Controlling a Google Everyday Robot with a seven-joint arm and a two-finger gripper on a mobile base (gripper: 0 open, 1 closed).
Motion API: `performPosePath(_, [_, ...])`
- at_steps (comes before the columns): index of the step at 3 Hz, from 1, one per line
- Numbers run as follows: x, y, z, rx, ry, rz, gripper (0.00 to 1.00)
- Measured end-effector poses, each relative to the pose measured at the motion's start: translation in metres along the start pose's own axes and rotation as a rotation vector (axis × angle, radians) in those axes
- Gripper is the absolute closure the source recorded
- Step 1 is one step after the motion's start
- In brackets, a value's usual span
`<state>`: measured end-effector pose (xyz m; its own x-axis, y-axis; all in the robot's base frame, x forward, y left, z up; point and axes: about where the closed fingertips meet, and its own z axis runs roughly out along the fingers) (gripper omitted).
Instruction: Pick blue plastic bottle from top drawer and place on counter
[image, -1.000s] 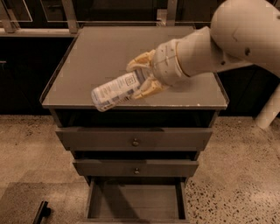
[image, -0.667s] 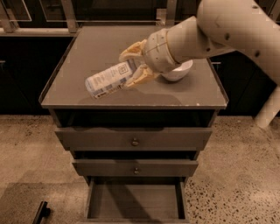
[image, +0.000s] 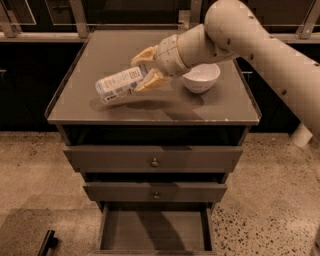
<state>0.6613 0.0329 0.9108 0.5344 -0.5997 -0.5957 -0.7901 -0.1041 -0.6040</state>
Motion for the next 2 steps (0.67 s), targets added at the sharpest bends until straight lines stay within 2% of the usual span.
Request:
performPosePath(1, [0.0190, -0.0023, 0.0201, -0.034, 0.073, 0.030, 0.81])
performPosePath(2, [0.0209, -0.0021, 0.0216, -0.037, 0.079, 0.034, 0.58])
